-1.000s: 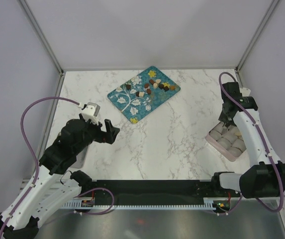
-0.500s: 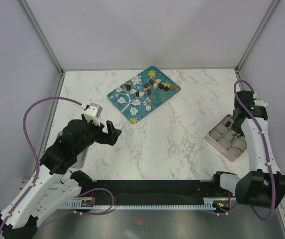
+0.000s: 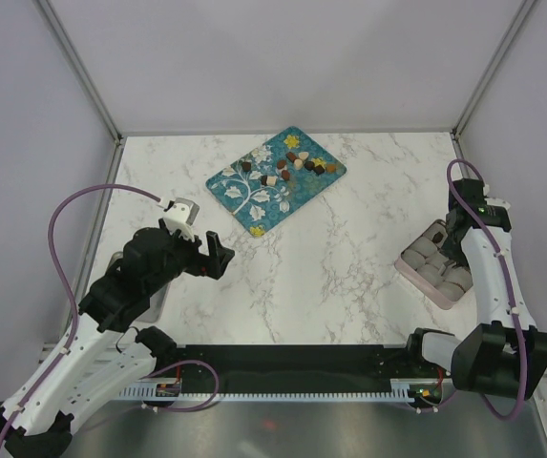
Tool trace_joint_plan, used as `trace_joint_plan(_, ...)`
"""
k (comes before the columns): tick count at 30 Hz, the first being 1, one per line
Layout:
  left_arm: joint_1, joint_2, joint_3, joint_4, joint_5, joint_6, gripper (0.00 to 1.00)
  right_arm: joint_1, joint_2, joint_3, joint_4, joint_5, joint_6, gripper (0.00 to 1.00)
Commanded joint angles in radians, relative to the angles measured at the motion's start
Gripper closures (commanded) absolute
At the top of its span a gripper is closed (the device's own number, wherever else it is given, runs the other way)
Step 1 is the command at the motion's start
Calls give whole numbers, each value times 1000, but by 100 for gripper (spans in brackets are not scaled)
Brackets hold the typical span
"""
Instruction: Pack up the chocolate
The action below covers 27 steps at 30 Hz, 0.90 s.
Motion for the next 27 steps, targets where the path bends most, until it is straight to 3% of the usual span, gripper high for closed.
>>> trace_joint_plan(1, -5, 3, 0, 26, 12, -11, 0, -6, -3, -5, 4, 38, 19, 58)
trace_joint_plan(19, -5, -10, -2, 21, 5, -13, 0, -5, -1, 3, 9, 24, 10, 49)
trace_joint_plan(27, -5, -8, 0, 21, -17, -11, 0, 12, 34, 203, -14, -67, -82, 51)
